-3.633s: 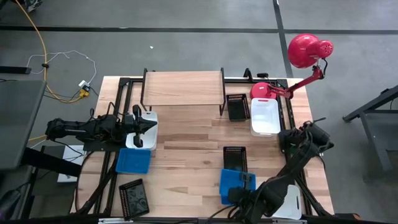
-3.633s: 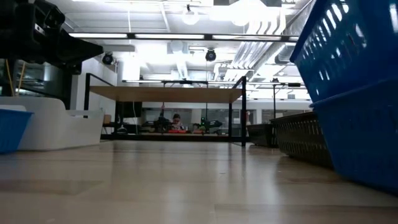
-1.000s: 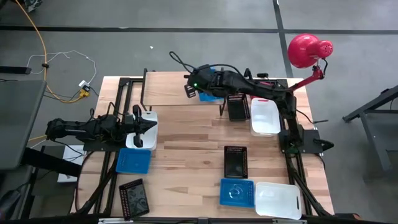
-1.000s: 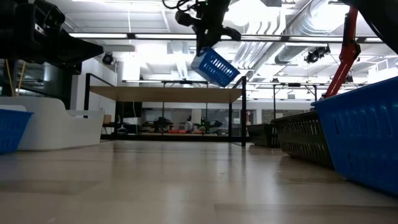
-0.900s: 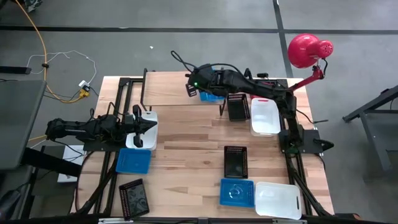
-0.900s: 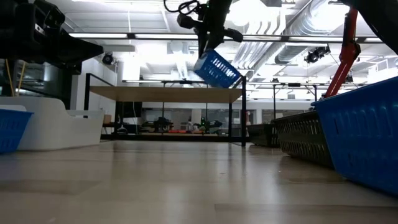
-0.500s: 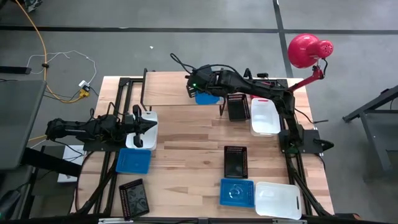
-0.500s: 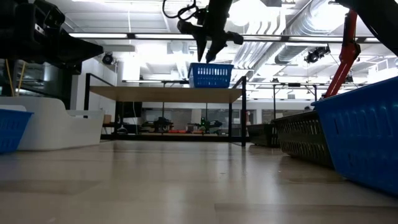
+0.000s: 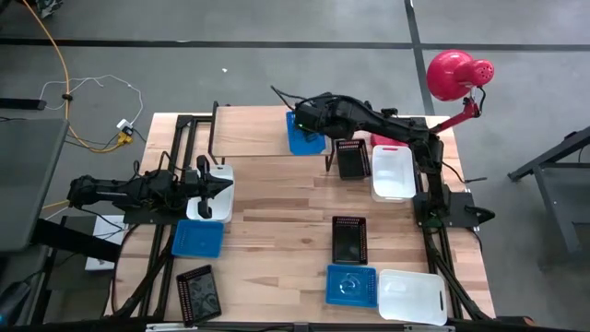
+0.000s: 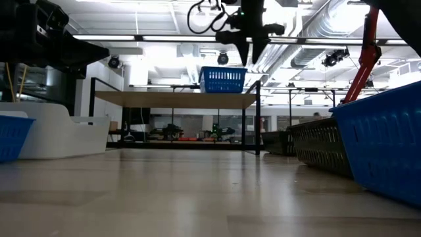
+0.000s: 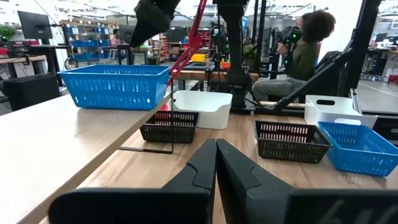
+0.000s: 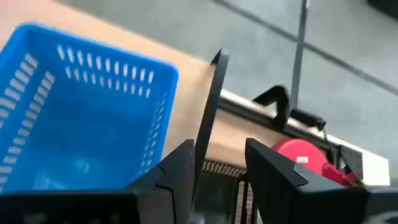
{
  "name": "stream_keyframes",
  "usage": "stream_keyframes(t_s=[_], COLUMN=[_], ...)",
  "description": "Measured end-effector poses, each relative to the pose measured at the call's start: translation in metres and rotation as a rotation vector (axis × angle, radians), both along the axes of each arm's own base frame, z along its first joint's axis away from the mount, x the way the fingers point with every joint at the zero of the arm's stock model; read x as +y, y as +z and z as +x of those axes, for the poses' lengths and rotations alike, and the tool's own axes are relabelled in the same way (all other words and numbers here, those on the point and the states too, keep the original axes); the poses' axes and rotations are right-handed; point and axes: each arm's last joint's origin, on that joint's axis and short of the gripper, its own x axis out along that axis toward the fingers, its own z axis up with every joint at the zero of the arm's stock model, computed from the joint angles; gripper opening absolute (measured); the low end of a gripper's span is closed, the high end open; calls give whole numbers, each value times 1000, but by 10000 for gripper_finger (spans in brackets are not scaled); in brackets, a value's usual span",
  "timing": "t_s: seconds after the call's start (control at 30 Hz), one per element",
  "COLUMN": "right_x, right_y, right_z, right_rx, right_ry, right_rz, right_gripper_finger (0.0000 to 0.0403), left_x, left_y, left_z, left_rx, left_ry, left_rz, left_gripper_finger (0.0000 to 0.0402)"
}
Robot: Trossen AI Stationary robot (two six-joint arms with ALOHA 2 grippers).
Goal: Stack baskets on shelf by color
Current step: Put the top right blue bin on the shelf
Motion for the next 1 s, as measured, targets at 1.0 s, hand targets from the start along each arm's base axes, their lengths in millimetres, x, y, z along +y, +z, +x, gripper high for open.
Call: stream_keyframes(t_s=[1.0], right_x=[-61], right_y=[-25], right_z=[23], right_rx=[-80], right_ry=[210], right_rz=[146], right_gripper_finger=[2], left_x=[0], left_y=[0], left_z=[0], left_rx=[0], left_ry=[0], left_rz=[0], left_gripper_finger=[1])
